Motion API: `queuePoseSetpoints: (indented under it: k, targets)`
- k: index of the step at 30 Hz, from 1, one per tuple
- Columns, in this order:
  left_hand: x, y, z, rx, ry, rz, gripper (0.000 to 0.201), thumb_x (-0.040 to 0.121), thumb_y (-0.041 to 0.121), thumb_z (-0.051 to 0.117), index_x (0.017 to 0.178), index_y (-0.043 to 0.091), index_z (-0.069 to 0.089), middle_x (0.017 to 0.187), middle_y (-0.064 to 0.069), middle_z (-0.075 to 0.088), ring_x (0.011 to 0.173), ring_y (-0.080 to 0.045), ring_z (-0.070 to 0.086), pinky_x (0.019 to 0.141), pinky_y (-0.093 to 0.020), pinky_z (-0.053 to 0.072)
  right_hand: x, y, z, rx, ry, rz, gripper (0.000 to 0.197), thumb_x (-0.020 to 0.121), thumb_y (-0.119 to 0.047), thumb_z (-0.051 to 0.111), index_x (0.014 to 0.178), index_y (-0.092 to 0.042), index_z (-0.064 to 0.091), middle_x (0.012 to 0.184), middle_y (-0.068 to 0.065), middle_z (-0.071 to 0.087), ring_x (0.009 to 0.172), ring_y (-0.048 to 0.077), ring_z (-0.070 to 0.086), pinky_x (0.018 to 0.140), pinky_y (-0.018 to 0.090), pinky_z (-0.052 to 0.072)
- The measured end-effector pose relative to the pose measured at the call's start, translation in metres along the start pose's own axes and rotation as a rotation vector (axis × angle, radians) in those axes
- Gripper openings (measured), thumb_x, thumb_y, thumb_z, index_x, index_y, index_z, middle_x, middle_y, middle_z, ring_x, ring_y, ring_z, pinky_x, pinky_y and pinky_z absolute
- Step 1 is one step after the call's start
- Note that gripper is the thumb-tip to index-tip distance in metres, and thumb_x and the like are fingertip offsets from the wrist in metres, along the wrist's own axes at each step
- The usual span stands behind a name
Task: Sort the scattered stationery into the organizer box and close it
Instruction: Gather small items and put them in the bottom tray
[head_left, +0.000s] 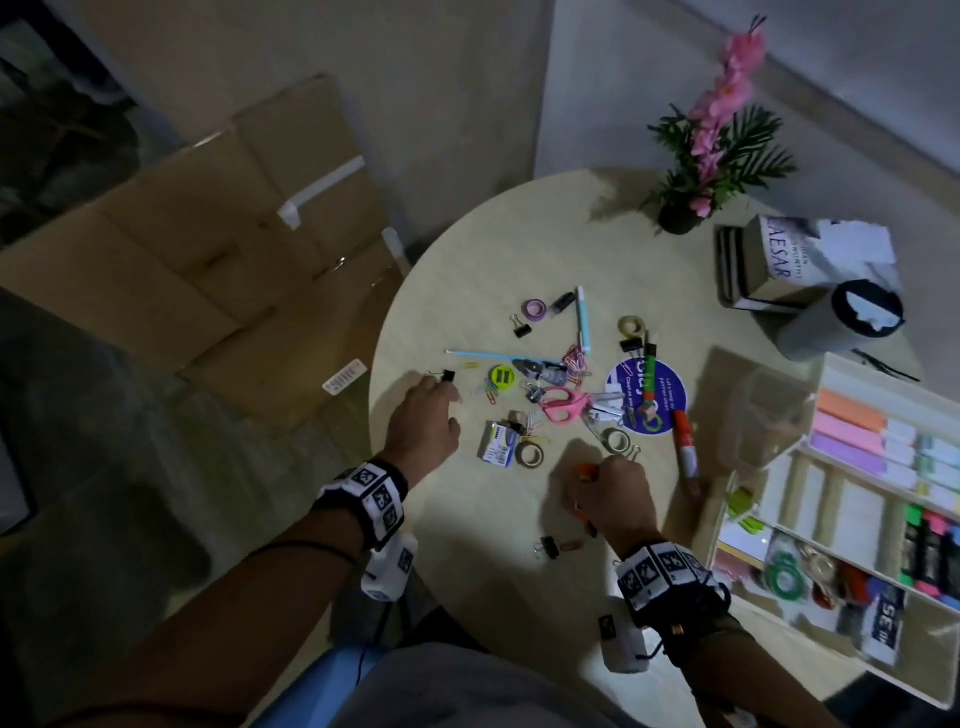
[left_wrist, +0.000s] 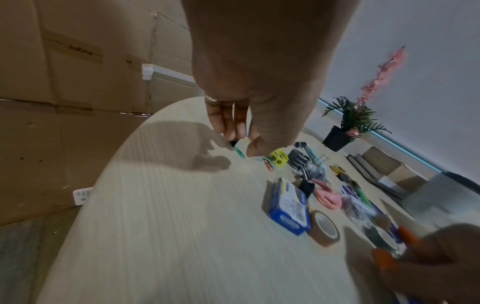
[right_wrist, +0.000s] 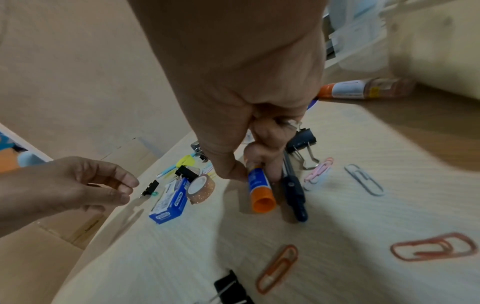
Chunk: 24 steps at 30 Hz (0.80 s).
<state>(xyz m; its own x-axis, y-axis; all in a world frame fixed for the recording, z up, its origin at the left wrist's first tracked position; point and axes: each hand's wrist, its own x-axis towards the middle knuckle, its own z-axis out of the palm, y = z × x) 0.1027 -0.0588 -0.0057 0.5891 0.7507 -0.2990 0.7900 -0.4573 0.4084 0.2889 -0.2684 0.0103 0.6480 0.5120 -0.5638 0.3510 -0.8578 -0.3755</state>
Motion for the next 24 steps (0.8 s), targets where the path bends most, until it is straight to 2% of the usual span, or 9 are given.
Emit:
queuePoseSetpoints:
  k: [3,5,8,11,14,16,19,21,24]
  targets:
    - [0.023,0.003,-0.007,-0.006,-0.028,0.054,0.031,0.086,0.013,0.067,0.117,0.019,0.065,0.122,-0.006,0.056,0.115,-0.032,0.058,0.091,-0.044,0.054,-0.003,0.004,0.001,0.035,0.014,0.013,0.052,0.078,-0.06,0.058,0.082,-0.01,0.069,0.072,0.005,0.071,0.065,0.026,0.07,0.062,0.037,0.06]
    - [0.037,0.01,-0.009,-0.019,-0.04,0.115,0.028,0.086,0.014,0.069,0.114,0.019,0.065,0.12,-0.006,0.057,0.111,-0.032,0.06,0.089,-0.044,0.054,-0.007,0.008,-0.002,0.047,0.038,0.003,0.058,0.079,-0.068,0.042,0.081,-0.015,0.065,0.075,0.005,0.071,0.07,0.028,0.069,0.069,0.039,0.059]
    - [0.056,0.029,-0.009,-0.011,-0.061,0.205,0.023,0.089,0.016,0.069,0.111,0.02,0.064,0.118,-0.005,0.057,0.11,-0.033,0.059,0.088,-0.045,0.053,-0.014,0.014,-0.009,0.173,0.07,0.004,0.053,0.094,-0.062,0.037,0.08,-0.018,0.063,0.071,0.002,0.073,0.07,0.023,0.069,0.075,0.042,0.058]
    - [0.08,0.059,-0.009,0.024,-0.045,0.309,0.021,0.095,0.017,0.065,0.115,0.016,0.065,0.119,-0.008,0.058,0.109,-0.032,0.059,0.08,-0.039,0.05,-0.024,0.018,-0.02,0.261,0.04,-0.012,0.05,0.108,-0.048,0.045,0.083,-0.011,0.069,0.068,0.0,0.072,0.071,0.012,0.068,0.075,0.035,0.052]
    - [0.116,0.092,-0.015,0.035,0.021,0.351,0.019,0.096,0.019,0.064,0.114,0.014,0.066,0.121,-0.009,0.06,0.108,-0.031,0.06,0.081,-0.038,0.049,-0.032,0.025,-0.027,0.306,0.043,-0.026,0.042,0.108,-0.043,0.051,0.08,-0.018,0.071,0.074,-0.005,0.072,0.073,0.015,0.066,0.068,0.031,0.047]
    - [0.144,0.111,-0.018,0.034,0.068,0.322,0.018,0.094,0.021,0.065,0.11,0.014,0.066,0.117,-0.011,0.062,0.108,-0.035,0.061,0.084,-0.041,0.051,-0.035,0.037,-0.026,0.313,0.053,-0.037,0.043,0.106,-0.047,0.052,0.077,-0.021,0.07,0.066,-0.003,0.067,0.064,0.016,0.062,0.062,0.033,0.044]
    - [0.178,0.135,-0.017,0.071,0.049,0.258,0.025,0.093,0.027,0.069,0.113,0.014,0.065,0.118,-0.011,0.066,0.114,-0.037,0.06,0.093,-0.045,0.051,-0.043,0.052,-0.024,0.319,0.093,-0.033,0.036,0.105,-0.05,0.054,0.084,-0.025,0.072,0.068,-0.001,0.069,0.063,0.009,0.064,0.062,0.034,0.048]
    - [0.191,0.144,-0.011,0.125,0.015,0.249,0.025,0.092,0.029,0.07,0.112,0.015,0.065,0.116,-0.011,0.069,0.115,-0.037,0.06,0.093,-0.044,0.049,-0.053,0.056,-0.029,0.332,0.123,-0.041,0.027,0.104,-0.047,0.055,0.091,-0.03,0.07,0.068,-0.001,0.068,0.066,0.005,0.065,0.06,0.027,0.047]
    - [0.197,0.15,0.001,0.171,-0.002,0.267,0.02,0.092,0.029,0.071,0.106,0.015,0.067,0.11,-0.01,0.073,0.113,-0.038,0.063,0.091,-0.043,0.05,-0.069,0.065,-0.036,0.29,0.133,-0.038,0.025,0.105,-0.048,0.053,0.088,-0.034,0.066,0.066,0.0,0.068,0.068,0.004,0.066,0.06,0.019,0.045]
